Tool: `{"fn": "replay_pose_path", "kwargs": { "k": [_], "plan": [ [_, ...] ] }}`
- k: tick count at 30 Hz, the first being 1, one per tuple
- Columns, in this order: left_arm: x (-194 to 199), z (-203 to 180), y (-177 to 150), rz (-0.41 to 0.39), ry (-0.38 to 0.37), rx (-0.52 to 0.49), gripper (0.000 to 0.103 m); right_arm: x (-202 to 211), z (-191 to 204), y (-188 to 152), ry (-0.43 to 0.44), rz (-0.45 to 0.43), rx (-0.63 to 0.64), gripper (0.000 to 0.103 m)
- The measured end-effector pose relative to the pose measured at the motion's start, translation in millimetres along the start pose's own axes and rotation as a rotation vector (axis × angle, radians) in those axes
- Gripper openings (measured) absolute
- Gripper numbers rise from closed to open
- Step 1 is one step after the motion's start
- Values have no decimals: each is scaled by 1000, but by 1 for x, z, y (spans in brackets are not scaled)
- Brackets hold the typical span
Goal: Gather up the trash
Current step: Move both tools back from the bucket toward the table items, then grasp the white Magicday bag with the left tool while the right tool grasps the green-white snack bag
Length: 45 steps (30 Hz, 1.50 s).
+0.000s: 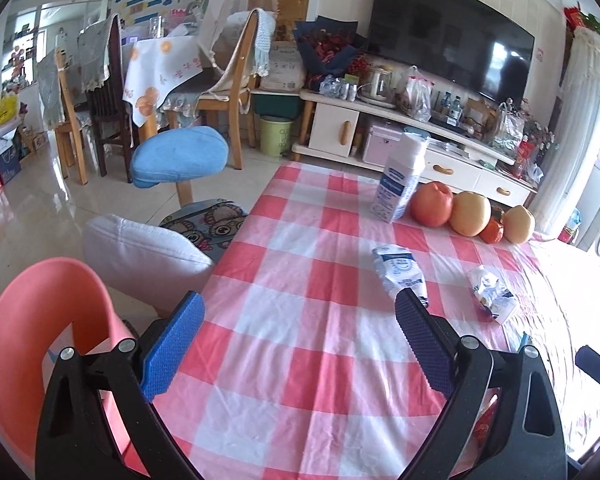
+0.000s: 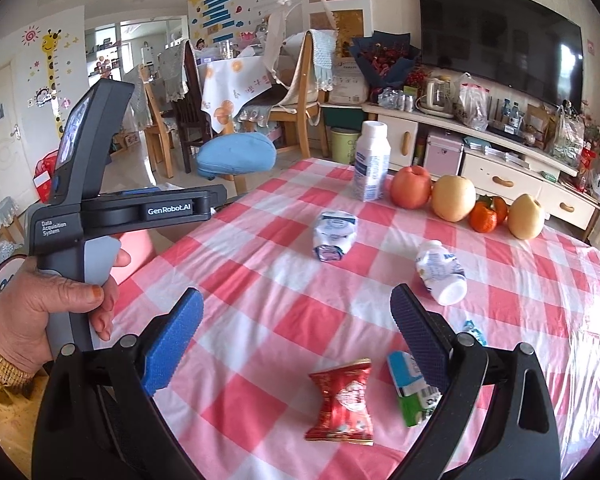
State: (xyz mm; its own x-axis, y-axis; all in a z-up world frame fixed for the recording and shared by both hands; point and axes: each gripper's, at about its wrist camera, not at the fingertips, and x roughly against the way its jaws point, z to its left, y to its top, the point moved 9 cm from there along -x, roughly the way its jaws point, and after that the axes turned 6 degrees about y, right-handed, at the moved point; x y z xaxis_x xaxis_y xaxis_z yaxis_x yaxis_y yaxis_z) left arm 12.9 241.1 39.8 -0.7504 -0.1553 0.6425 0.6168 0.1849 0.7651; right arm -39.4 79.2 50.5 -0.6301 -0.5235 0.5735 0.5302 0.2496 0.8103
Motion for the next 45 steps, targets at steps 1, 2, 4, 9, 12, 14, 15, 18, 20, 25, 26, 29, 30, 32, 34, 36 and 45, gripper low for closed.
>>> {"fn": "replay_pose_path", "kwargs": {
  "k": [1, 2, 4, 9, 12, 14, 15, 18, 20, 25, 26, 29, 30, 32, 34, 36, 45],
  "plan": [
    [0, -5, 0, -1, -6, -7, 95, 0, -3, -1, -1, 1, -5, 95],
    [0, -8, -1, -1, -9, -11, 95, 1, -7, -3, -2, 2, -10, 95],
    [-1, -17, -2, 1, -20, -26, 95, 2, -16, -6, -9, 6, -22, 95],
    [-5, -40, -7, 14, -58, -64, 95, 4, -41, -12, -34, 11, -52, 95],
    [-7, -56, -12, 20, -76, -90, 95, 8, -57, -14, -64, 11, -57, 95],
    [-8, -68, -14, 27, -91, -111, 95, 11, -70, -14, -83, 11, -62, 95],
    [-9, -71, -15, 30, -98, -116, 95, 12, -76, -14, -93, 13, -67, 95],
    [-14, -87, -20, 44, -108, -145, 95, 14, -95, -16, -111, 21, -88, 95],
    [-19, -95, -21, 51, -107, -169, 95, 15, -107, -19, -116, 31, -105, 95],
    [-40, -110, -20, 77, -101, -198, 95, 19, -138, -27, -127, 66, -146, 95],
    [-45, -112, -20, 86, -102, -196, 95, 19, -145, -30, -125, 78, -166, 95],
    [-61, -119, -20, 117, -115, -177, 95, 19, -165, -40, -113, 112, -234, 95],
    [-65, -121, -21, 125, -116, -172, 95, 18, -170, -43, -105, 120, -259, 95],
    [-76, -125, -21, 141, -114, -169, 95, 15, -177, -51, -81, 143, -317, 95],
    [-85, -130, -21, 151, -105, -173, 95, 10, -179, -59, -38, 171, -372, 95],
    [-93, -133, -21, 158, -97, -173, 95, 6, -175, -65, -9, 192, -391, 95],
    [-122, -133, -15, 182, -62, -137, 95, -15, -152, -80, 60, 262, -429, 83]
  ]
}}
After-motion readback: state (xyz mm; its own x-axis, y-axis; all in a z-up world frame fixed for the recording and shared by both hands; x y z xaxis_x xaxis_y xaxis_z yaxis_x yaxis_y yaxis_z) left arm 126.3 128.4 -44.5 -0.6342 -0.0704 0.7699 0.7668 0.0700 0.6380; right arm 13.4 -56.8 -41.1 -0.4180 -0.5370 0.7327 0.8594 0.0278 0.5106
